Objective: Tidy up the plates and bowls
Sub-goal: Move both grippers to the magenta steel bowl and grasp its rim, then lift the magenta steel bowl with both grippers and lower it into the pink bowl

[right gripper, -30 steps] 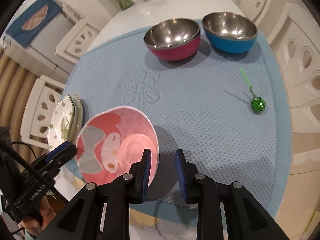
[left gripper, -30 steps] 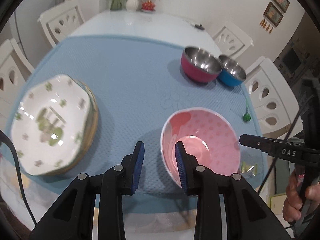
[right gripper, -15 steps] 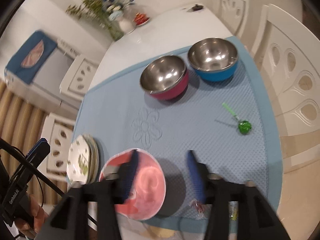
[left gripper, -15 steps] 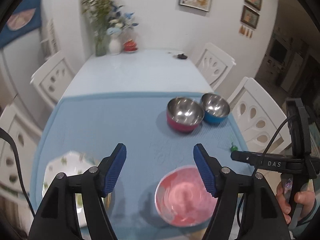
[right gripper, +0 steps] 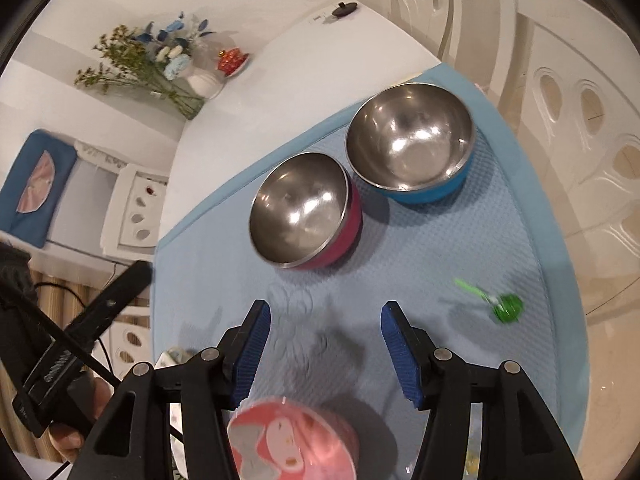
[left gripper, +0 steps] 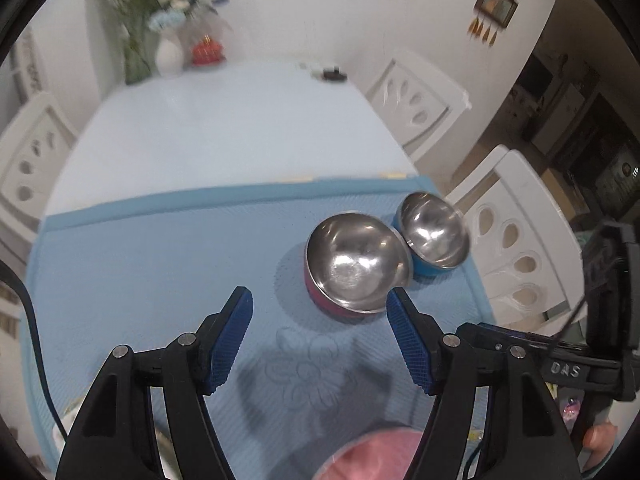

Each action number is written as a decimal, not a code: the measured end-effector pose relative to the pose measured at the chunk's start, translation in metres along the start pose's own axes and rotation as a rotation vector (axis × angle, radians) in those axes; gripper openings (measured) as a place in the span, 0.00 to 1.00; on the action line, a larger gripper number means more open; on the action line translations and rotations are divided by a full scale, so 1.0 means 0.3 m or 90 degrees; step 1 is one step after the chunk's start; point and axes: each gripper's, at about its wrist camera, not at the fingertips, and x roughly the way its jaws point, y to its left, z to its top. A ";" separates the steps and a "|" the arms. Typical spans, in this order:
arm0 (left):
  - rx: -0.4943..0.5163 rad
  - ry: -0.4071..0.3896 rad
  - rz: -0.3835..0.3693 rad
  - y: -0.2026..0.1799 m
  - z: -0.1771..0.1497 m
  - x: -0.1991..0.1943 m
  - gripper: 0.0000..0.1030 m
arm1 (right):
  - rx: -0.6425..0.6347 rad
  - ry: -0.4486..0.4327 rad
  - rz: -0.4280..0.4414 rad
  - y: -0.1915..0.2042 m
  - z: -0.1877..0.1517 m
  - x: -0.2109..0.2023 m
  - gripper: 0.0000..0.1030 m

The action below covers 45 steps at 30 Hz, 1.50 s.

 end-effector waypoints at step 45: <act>-0.008 0.062 -0.044 0.051 0.025 0.231 0.12 | -0.075 0.013 -0.044 0.108 0.108 0.207 0.25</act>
